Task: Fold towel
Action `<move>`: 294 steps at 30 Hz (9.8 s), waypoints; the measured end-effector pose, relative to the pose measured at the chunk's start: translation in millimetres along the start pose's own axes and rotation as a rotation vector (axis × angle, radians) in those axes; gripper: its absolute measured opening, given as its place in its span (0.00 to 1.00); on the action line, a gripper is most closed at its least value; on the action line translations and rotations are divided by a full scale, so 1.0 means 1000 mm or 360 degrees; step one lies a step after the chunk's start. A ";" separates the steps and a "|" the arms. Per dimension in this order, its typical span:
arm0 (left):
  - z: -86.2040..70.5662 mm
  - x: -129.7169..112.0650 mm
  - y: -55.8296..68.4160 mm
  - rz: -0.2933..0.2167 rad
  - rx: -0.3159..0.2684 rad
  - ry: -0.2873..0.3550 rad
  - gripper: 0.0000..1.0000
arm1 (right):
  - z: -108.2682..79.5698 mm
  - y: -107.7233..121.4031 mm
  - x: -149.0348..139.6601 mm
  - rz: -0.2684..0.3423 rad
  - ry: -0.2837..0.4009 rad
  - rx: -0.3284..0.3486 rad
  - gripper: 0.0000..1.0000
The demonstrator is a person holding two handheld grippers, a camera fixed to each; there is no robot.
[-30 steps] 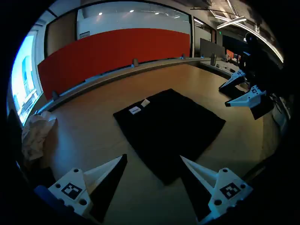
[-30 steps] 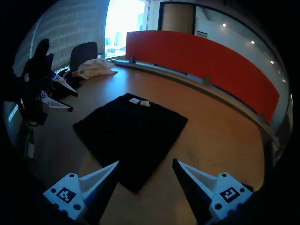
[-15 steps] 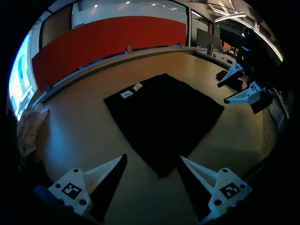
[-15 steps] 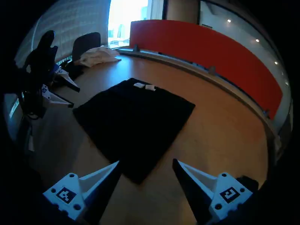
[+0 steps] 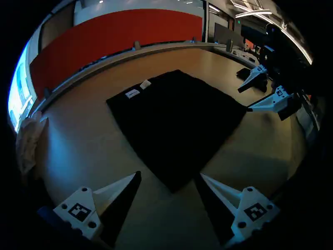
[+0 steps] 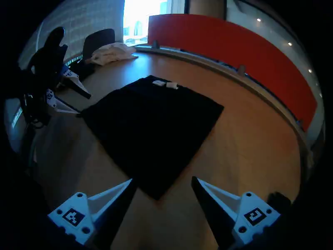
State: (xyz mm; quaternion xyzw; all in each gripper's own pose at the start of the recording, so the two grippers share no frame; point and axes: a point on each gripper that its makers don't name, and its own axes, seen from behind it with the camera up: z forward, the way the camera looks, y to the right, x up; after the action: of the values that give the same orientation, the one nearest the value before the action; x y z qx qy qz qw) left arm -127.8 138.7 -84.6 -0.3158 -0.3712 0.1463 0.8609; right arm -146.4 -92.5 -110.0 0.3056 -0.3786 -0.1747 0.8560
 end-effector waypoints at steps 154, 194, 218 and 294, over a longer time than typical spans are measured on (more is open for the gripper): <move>-0.088 0.077 0.013 -0.0327 0.0058 0.0015 0.16 | -0.087 -0.008 0.077 -0.0019 0.0089 0.0093 0.19; 0.011 0.073 -0.035 -0.0368 0.0136 -0.0093 0.16 | 0.009 0.044 0.069 0.0109 -0.0036 -0.0008 0.20; 0.040 0.071 -0.058 -0.0332 0.0224 -0.0118 0.24 | 0.038 0.058 0.062 0.0148 -0.0067 -0.0088 0.28; -0.019 0.045 -0.064 -0.0542 0.0422 -0.0012 0.84 | -0.014 0.046 0.050 0.0191 0.0026 -0.0164 0.95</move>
State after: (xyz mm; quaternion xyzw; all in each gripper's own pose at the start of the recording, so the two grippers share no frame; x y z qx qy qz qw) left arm -82.6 103.6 -28.1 -0.1320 -0.3999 0.0474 0.9058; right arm -100.2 -78.6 -60.1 0.2394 -0.3799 -0.1399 0.8825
